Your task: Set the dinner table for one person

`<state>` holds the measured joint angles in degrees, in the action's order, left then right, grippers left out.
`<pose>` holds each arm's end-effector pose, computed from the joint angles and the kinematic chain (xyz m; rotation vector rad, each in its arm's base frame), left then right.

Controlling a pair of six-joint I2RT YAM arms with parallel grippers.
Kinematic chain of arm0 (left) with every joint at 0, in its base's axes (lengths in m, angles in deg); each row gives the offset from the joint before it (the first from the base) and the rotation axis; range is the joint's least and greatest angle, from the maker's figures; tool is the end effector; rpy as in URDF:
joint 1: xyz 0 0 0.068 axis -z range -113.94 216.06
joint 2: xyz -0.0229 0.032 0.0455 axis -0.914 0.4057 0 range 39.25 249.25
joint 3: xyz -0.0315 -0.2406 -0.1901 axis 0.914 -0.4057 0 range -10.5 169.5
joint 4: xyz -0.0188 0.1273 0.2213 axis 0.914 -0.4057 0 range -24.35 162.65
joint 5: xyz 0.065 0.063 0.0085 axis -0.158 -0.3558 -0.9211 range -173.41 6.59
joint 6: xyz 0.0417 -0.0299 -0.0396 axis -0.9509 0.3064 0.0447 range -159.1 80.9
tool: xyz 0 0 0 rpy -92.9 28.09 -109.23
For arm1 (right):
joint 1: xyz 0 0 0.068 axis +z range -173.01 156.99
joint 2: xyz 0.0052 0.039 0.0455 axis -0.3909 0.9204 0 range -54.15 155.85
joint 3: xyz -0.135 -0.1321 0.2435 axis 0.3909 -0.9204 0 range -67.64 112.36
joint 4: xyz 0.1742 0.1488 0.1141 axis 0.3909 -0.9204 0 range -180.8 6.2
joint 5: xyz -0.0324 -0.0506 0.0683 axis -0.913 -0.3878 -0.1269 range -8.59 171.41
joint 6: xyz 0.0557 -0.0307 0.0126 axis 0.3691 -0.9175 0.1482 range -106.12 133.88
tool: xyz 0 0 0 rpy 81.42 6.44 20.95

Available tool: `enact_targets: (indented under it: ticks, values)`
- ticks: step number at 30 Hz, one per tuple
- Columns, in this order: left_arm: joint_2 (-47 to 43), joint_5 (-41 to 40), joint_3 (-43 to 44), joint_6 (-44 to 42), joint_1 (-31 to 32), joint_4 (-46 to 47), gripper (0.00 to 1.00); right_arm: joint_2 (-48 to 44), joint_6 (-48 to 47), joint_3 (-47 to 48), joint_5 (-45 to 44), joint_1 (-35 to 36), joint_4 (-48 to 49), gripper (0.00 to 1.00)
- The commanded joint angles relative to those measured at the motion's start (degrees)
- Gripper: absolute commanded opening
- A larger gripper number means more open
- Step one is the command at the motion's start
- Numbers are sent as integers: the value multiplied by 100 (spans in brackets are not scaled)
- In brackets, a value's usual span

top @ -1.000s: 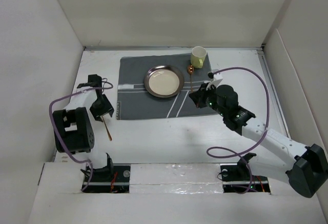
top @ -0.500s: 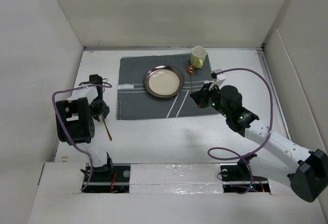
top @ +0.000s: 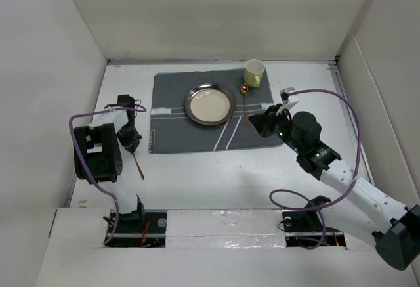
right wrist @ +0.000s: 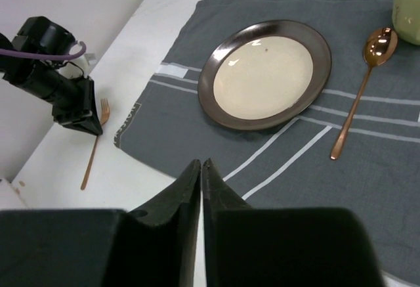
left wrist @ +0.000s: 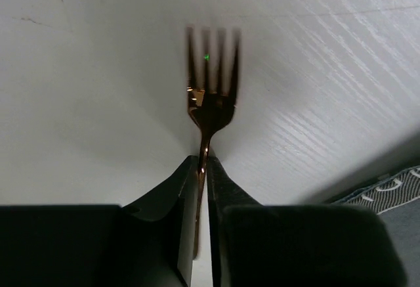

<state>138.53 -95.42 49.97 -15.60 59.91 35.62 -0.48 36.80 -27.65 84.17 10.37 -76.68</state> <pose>0.3196 0.0451 0.1872 -0.7671 2.7519 0.2435 0.1760 0.1188 0.3430 -0.1966 1.7349 0.7714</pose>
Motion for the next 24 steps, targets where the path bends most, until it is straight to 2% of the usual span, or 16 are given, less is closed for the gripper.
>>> enact_targets:
  ticks: [1, 2, 5, 10, 13, 18, 24]
  values:
    - [364, 128, -307, 102, 70, 398, 5, -15, 2, -61, -101, -77, 177, 13]
    - [207, 224, -360, 93, 70, 495, 0, 3, 2, -53, -162, -78, 133, 19]
    - [-136, 270, -413, 40, 70, 601, 0, -23, 20, -61, -206, -78, 123, 25]
    - [-962, 418, -115, -127, -70, 531, 0, -23, 2, -79, -215, -78, 141, 25]
    - [-1498, 52, 438, -153, 131, 286, 0, 56, 2, -79, -241, -131, 167, 25]
    - [-1439, -117, 1561, -162, 789, -66, 0, 187, 2, -79, -241, -131, 194, 25]
    - [-684, -187, 2844, -338, 1309, -278, 0, 381, -15, -44, -241, -131, 203, 25]
